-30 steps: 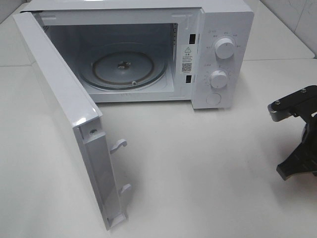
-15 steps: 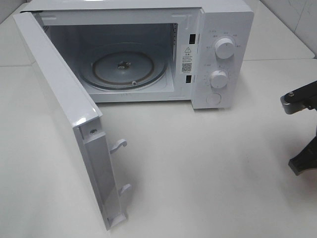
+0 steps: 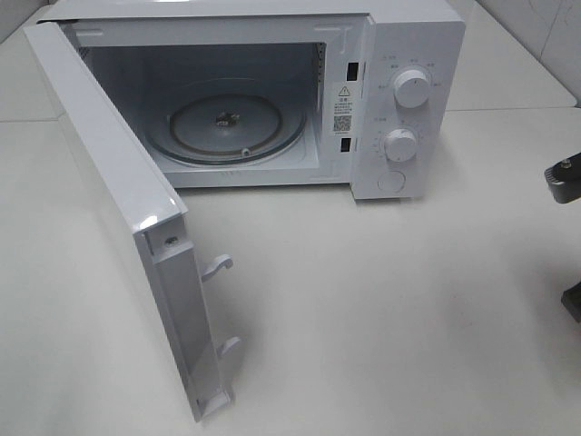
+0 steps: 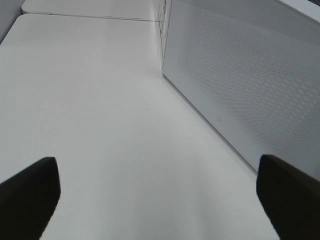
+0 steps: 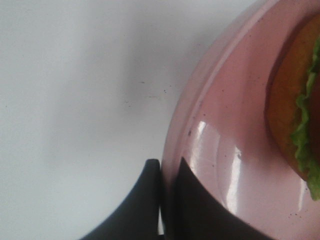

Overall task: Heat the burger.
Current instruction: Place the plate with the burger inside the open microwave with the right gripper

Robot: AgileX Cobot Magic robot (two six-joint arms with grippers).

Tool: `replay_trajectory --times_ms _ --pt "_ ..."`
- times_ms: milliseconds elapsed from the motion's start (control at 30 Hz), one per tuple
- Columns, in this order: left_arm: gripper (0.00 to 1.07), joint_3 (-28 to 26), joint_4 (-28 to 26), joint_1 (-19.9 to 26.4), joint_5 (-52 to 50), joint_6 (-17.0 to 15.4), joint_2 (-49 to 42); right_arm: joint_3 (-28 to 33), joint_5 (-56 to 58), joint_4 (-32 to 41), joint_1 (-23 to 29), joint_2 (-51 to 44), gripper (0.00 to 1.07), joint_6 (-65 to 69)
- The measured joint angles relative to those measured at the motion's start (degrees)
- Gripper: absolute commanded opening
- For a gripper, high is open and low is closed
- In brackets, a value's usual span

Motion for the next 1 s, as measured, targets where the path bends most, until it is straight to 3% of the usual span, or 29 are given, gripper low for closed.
replay_trajectory --times_ms 233,1000 --pt "1.0 0.0 0.0 0.0 0.0 0.0 0.0 0.0 1.83 0.23 0.74 -1.78 0.0 0.0" --pt "1.0 0.0 0.0 0.0 0.0 0.0 0.0 0.0 6.65 1.78 16.67 -3.55 0.0 1.66"
